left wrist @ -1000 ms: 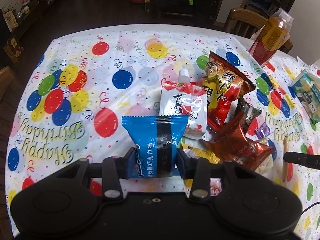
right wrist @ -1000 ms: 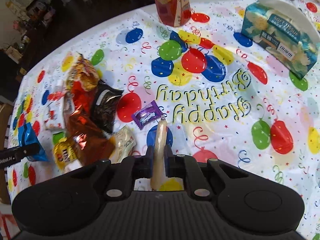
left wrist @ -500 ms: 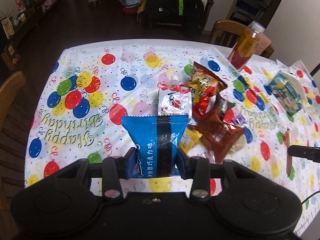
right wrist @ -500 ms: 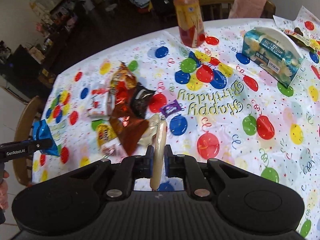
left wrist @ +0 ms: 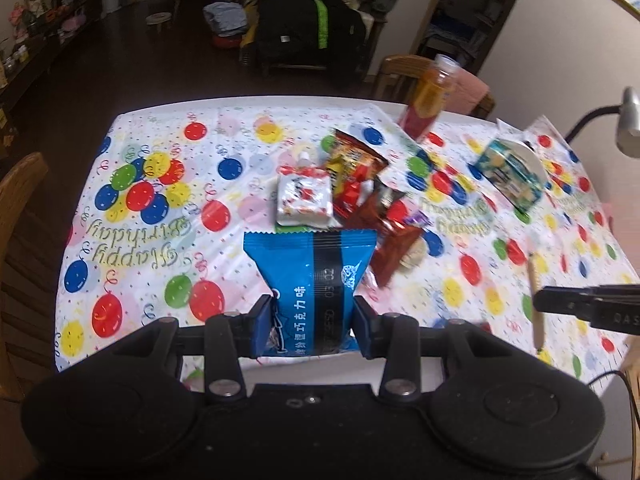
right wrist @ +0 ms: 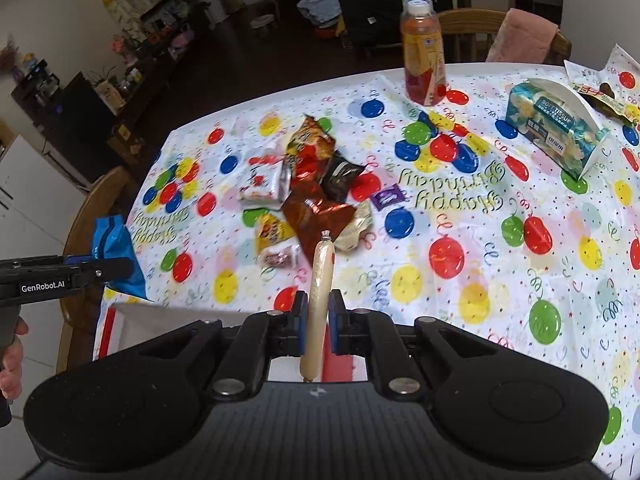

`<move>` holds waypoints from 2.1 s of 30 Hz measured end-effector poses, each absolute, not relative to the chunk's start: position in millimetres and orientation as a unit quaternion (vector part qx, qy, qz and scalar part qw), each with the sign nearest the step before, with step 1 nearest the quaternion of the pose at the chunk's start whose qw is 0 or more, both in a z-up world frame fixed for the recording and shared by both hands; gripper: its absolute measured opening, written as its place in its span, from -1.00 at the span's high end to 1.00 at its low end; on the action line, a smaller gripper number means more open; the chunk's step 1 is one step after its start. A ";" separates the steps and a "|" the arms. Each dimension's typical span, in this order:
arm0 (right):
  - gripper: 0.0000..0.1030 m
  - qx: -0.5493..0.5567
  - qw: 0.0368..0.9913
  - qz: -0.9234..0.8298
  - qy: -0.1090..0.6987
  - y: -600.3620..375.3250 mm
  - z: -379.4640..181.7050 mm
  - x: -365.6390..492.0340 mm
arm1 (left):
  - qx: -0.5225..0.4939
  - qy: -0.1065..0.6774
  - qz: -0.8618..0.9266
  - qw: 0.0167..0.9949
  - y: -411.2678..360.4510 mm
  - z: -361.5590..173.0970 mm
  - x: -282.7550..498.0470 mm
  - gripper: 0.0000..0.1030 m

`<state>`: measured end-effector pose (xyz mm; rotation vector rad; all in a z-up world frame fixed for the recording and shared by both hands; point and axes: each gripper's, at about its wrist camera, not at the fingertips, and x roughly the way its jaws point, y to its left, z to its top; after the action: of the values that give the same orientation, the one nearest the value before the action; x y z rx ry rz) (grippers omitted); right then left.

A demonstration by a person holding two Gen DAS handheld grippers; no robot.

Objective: Organize snacks
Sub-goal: 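Lower the blue packet and sausage stick into the white box and open both tools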

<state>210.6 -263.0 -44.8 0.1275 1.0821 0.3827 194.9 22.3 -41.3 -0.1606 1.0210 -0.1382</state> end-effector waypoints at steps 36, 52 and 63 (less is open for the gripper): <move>0.80 -0.048 0.782 0.216 0.582 -198.2 -137.5 137.1 | -0.009 0.584 -0.094 0.806 -6.3 -129.4 143.7 0.23; 0.80 -0.102 0.777 0.216 0.582 -179.8 -151.5 138.3 | -0.011 0.610 -0.083 0.788 -10.8 -157.2 165.1 0.23; 0.79 -0.077 0.779 0.214 0.584 -188.3 -143.1 143.2 | -0.015 0.617 -0.081 0.783 -7.0 -162.9 169.0 0.17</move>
<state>143.2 -188.3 -143.1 -0.1668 1.2627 0.4631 169.0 -7.0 -162.9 -0.0314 1.3311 -0.1758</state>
